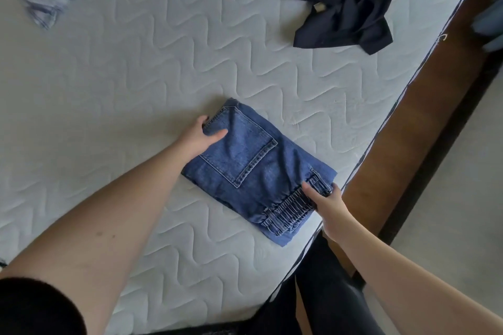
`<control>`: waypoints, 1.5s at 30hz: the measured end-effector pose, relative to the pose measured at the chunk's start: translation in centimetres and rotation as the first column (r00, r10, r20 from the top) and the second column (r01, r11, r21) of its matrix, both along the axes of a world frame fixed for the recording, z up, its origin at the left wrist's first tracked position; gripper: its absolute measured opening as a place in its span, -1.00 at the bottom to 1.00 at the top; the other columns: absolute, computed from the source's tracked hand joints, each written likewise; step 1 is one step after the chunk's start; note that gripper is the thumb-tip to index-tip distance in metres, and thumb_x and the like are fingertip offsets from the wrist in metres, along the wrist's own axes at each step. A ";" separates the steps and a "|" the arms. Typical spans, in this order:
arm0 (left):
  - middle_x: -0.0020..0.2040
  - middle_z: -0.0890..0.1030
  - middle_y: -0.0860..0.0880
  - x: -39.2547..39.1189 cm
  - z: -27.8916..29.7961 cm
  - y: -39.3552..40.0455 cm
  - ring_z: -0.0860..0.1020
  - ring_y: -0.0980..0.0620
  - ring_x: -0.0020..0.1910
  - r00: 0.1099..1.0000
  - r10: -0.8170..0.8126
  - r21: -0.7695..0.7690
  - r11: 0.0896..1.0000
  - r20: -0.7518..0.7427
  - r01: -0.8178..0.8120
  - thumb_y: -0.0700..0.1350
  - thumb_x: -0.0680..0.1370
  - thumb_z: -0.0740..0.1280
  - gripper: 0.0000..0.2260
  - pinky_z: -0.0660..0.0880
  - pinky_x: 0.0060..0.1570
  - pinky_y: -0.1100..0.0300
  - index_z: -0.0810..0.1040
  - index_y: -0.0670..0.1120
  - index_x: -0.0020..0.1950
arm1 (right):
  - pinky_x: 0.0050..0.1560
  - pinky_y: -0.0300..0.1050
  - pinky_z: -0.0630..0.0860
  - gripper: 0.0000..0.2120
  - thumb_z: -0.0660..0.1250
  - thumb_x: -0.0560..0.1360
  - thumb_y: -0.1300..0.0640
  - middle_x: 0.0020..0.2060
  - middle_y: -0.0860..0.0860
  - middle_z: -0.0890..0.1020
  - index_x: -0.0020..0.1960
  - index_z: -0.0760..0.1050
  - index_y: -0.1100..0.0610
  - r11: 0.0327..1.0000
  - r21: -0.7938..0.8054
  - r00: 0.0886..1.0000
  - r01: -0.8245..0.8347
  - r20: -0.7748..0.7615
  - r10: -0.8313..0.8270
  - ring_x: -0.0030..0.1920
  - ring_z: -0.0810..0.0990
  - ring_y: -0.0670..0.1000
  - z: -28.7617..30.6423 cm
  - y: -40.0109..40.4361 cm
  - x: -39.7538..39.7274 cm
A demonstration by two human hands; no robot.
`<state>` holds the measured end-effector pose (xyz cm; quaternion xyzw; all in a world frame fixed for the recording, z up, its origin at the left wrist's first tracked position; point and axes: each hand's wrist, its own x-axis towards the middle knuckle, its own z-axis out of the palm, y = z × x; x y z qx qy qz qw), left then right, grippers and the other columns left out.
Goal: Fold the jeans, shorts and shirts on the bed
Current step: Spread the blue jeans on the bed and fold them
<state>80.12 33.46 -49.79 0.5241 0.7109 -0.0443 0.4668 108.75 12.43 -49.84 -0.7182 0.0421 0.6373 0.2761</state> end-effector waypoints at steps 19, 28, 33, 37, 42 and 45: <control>0.26 0.48 -0.15 4.7 -3.6 0.9 0.43 -0.21 0.26 0.928 -0.122 0.353 0.901 -0.353 0.252 0.22 0.58 0.18 -0.53 0.34 0.23 -0.10 0.34 0.05 0.43 | 0.19 0.14 0.50 -0.19 0.48 0.37 -0.22 0.28 0.07 0.46 0.44 0.20 0.07 0.933 -0.160 0.680 -0.322 0.647 0.345 0.19 0.53 0.12 -2.2 -0.6 -0.9; 0.52 0.26 -0.19 2.3 -3.1 -12.4 0.28 -0.19 0.47 0.869 -0.159 0.642 0.615 -0.468 0.458 0.02 0.63 0.15 -0.48 0.23 0.42 -0.11 0.22 -0.15 0.55 | 0.54 0.05 -0.02 -0.38 0.16 0.60 -0.03 0.56 0.06 0.14 0.58 0.06 0.13 0.358 -0.078 0.054 -0.931 0.937 0.346 0.56 0.07 0.09 -1.9 3.5 -5.3; 0.58 0.16 -0.15 2.5 -5.9 -18.1 0.18 -0.13 0.54 0.730 -0.384 0.408 0.639 -0.565 0.652 0.18 0.66 0.02 -0.42 0.16 0.47 -0.13 0.15 -0.12 0.58 | 0.56 0.05 -0.12 -0.31 -0.07 0.62 -0.24 0.58 0.01 -0.19 0.60 -0.24 0.04 -0.017 -0.345 -0.313 -0.938 0.827 0.467 0.58 -0.17 0.05 -5.3 5.9 -4.4; 0.56 0.19 -0.15 3.3 -5.2 -17.7 0.20 -0.13 0.53 0.745 -0.375 0.366 0.694 -0.552 0.620 0.15 0.63 0.05 -0.43 0.18 0.45 -0.15 0.20 -0.13 0.57 | 0.55 0.01 -0.17 -0.29 -0.04 0.61 -0.25 0.58 0.01 -0.18 0.60 -0.24 0.04 -0.066 -0.387 -0.373 -0.920 0.808 0.455 0.58 -0.16 0.05 -5.4 6.2 -3.8; 0.58 0.16 -0.15 6.4 -3.9 -22.6 0.17 -0.13 0.55 0.839 -0.364 0.451 0.719 -0.404 0.529 0.09 0.66 0.06 -0.47 0.18 0.46 -0.15 0.14 -0.10 0.59 | 0.56 0.05 -0.05 -0.37 0.03 0.63 -0.12 0.58 0.06 0.06 0.60 -0.03 0.12 0.168 -0.352 -0.241 -0.921 0.852 0.465 0.58 -0.01 0.06 -4.1 0.6 -2.4; 0.59 0.12 -0.15 7.7 -4.1 -27.8 0.11 -0.11 0.56 0.862 -0.383 0.463 0.730 -0.332 0.503 0.12 0.66 0.08 -0.45 0.14 0.48 -0.15 0.10 -0.08 0.60 | 0.56 0.04 -0.09 -0.38 -0.07 0.65 -0.15 0.59 0.03 -0.01 0.60 -0.09 0.10 0.169 -0.396 -0.256 -0.903 0.810 0.527 0.58 -0.12 0.03 -4.3 -4.4 -1.2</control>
